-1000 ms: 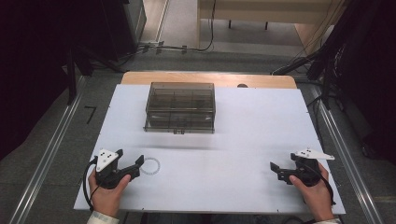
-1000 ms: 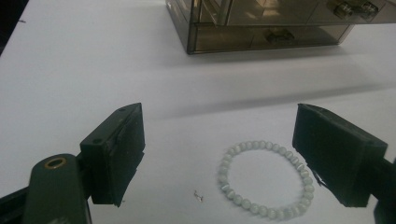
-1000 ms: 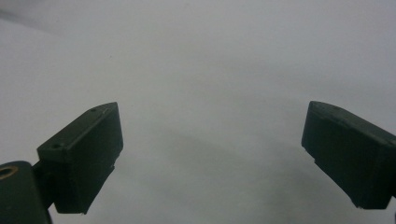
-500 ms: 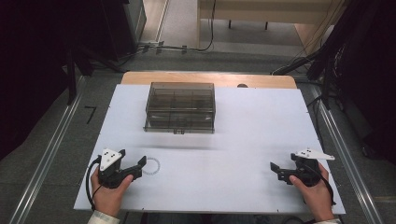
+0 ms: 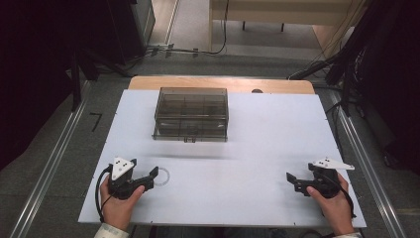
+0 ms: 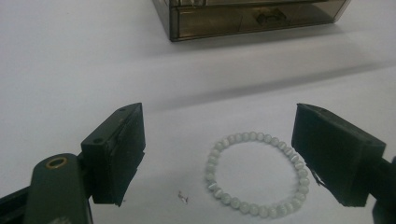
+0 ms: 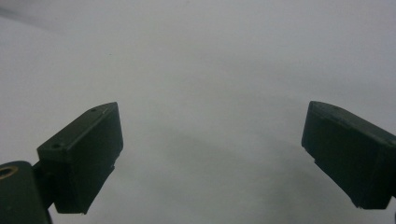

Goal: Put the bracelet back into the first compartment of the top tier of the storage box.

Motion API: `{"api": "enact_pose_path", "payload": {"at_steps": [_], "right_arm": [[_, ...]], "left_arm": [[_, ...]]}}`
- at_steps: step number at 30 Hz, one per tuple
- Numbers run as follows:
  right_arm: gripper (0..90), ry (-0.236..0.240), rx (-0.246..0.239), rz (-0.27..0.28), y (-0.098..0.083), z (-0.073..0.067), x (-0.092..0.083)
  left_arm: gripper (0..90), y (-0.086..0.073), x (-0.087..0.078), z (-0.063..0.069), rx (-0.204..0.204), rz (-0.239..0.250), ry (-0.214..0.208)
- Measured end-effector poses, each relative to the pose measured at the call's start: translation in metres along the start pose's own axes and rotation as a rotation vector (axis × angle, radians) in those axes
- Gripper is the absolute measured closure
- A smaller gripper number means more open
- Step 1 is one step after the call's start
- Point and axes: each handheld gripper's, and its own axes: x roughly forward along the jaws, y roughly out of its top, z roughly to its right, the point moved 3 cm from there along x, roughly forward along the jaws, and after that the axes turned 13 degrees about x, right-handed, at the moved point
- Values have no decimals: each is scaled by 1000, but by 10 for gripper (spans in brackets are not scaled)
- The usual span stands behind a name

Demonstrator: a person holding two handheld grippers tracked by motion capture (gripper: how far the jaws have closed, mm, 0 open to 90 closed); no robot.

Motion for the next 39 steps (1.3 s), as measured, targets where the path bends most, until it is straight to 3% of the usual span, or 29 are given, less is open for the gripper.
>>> {"api": "enact_pose_path", "payload": {"at_steps": [7, 24, 39], "right_arm": [[38, -1, 0, -1, 0, 0, 0], [38, -1, 0, -1, 0, 0, 0], [38, -1, -1, -2, 0, 0, 0]], "left_arm": [[233, 0, 1, -1, -4, 5, 22], [426, -3, 7, -1, 6, -56, 65], [549, -7, 12, 0, 15, -113, 45]]}}
